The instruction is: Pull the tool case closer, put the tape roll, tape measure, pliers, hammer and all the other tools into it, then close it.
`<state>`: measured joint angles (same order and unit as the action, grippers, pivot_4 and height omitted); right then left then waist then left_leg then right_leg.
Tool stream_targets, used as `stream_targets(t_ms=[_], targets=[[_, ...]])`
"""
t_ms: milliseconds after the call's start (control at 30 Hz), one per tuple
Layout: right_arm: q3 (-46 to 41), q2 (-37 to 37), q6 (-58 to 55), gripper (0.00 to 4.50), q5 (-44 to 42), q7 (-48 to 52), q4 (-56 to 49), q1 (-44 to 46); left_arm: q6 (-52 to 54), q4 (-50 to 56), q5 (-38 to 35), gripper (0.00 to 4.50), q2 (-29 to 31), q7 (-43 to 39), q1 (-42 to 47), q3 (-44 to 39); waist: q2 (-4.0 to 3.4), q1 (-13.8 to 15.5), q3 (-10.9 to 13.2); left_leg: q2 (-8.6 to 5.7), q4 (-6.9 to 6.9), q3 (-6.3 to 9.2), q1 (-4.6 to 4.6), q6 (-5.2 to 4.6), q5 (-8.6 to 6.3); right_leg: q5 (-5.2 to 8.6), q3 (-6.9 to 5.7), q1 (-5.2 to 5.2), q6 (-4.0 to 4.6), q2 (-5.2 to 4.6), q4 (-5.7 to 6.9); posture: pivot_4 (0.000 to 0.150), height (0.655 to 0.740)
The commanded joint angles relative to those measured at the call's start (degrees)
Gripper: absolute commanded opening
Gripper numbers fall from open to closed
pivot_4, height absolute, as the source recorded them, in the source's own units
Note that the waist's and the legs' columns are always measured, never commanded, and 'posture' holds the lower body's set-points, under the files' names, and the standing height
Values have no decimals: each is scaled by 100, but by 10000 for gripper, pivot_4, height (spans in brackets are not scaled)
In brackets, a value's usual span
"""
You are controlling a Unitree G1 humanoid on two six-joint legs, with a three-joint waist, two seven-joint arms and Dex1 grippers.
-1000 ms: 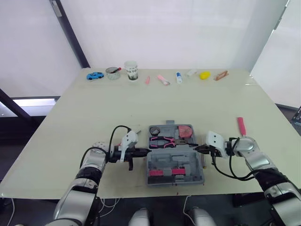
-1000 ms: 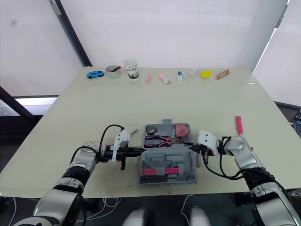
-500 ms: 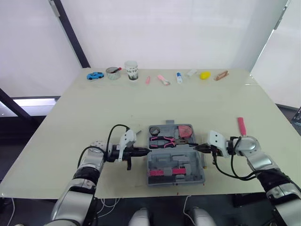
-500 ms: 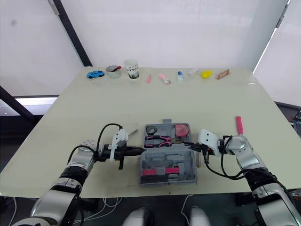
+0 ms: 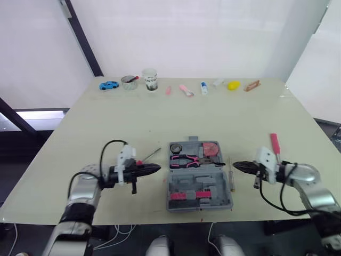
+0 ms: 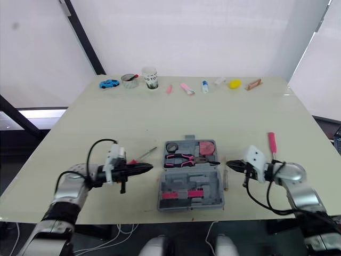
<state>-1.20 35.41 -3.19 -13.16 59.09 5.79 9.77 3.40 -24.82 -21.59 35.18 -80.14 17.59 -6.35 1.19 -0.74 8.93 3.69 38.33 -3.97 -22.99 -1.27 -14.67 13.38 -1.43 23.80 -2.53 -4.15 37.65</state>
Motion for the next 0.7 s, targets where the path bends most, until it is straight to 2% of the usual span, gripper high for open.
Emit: stream_targets(t_ms=[33,67,200,233,267,300,333,367,433,467,500,567,600,667,700], targets=[[-784,-16,-108,0,-490,-430,-775,-739,296,741,-493,481,269,289,-565,-658,0,2,0,0,0,0,1,0,0,0,1,0,0,0,1,1500,7400],[-1031,-80,-147,0,-637,-574,-957,-1068,321,819,-556,481,351,395,-778,-874,0,1,0,3,-1,2,5,0,0,1,0,-2,1,0,1,1500,7400],[-1673,-290,-148,9416,-930,-959,-1502,-2113,402,1063,-731,0,547,728,-1474,-1478,-1,12,2,9,-2,-1,11,1,-1,14,0,-5,19,-1,-1,1500,7400],[-1812,-376,-122,10496,-1009,-1043,-1608,-2348,396,1113,-758,0,575,788,-1649,-1604,-1,12,2,13,-4,-2,10,1,-1,16,-1,-4,21,-1,-3,1500,7400],[-1932,-456,-91,17765,-1071,-1122,-1694,-2558,375,1147,-771,0,593,846,-1802,-1715,-1,13,2,15,-3,-5,9,1,-1,19,0,-2,17,-1,-6,1500,7400],[-2076,-579,-19,20040,-1128,-1218,-1773,-2801,341,1136,-793,0,603,913,-1971,-1872,-2,14,2,18,-3,-7,9,1,-1,22,0,-3,13,-1,-6,1500,7400],[-2234,-719,55,26475,-1195,-1316,-1839,-3053,307,1165,-809,5716,587,993,-2157,-2010,-2,14,2,38,1,-9,12,2,-1,26,2,-2,5,-3,-6,1500,7400],[-2380,-860,157,28409,-1239,-1395,-1885,-3286,281,1215,-826,7255,554,1079,-2339,-2123,-1,13,3,39,1,-9,15,3,-1,26,2,-3,5,-3,-6,1500,7400],[-2623,-1086,318,35197,-1312,-1517,-1899,-3632,230,1274,-848,14431,493,1190,-2617,-2294,-1,13,1,44,1,-9,14,3,-2,25,3,0,6,-2,-6,1500,7400],[-2759,-1250,405,38297,-1377,-1587,-1901,-3843,188,1267,-867,16100,461,1257,-2781,-2410,-2,15,2,52,-5,-5,16,6,-3,28,2,1,11,-2,-11,1500,7400],[-2870,-1390,468,43521,-1444,-1657,-1895,-4011,140,1242,-875,21856,436,1315,-2915,-2504,-2,16,2,52,-13,-4,11,8,-5,30,3,9,14,-2,-13,1500,7400],[-3031,-1579,585,45000,-1529,-1724,-1836,-4240,105,1266,-907,29233,373,1432,-3128,-2642,-3,14,3,54,-19,-3,10,12,-8,33,2,14,19,-3,-18,1500,7400],[-3071,-1619,623,45000,-1550,-1735,-1807,-4289,105,1304,-923,35472,348,1472,-3189,-2671,-4,12,3,56,-20,1,10,16,-10,34,3,15,19,-3,-22,1500,7400],[-3194,-1730,732,45000,-1622,-1777,-1664,-4372,64,1305,-948,44647,296,1502,-3320,-2745,-5,7,4,58,-20,2,11,38,-23,33,4,21,19,-8,-25,1500,7400],[-3253,-1796,872,45000,-1619,-1764,-1525,-4420,50,1318,-953,44647,274,1503,-3390,-2759,-5,5,4,58,-18,0,12,41,-25,33,4,22,19,-12,-26,1500,7400]])
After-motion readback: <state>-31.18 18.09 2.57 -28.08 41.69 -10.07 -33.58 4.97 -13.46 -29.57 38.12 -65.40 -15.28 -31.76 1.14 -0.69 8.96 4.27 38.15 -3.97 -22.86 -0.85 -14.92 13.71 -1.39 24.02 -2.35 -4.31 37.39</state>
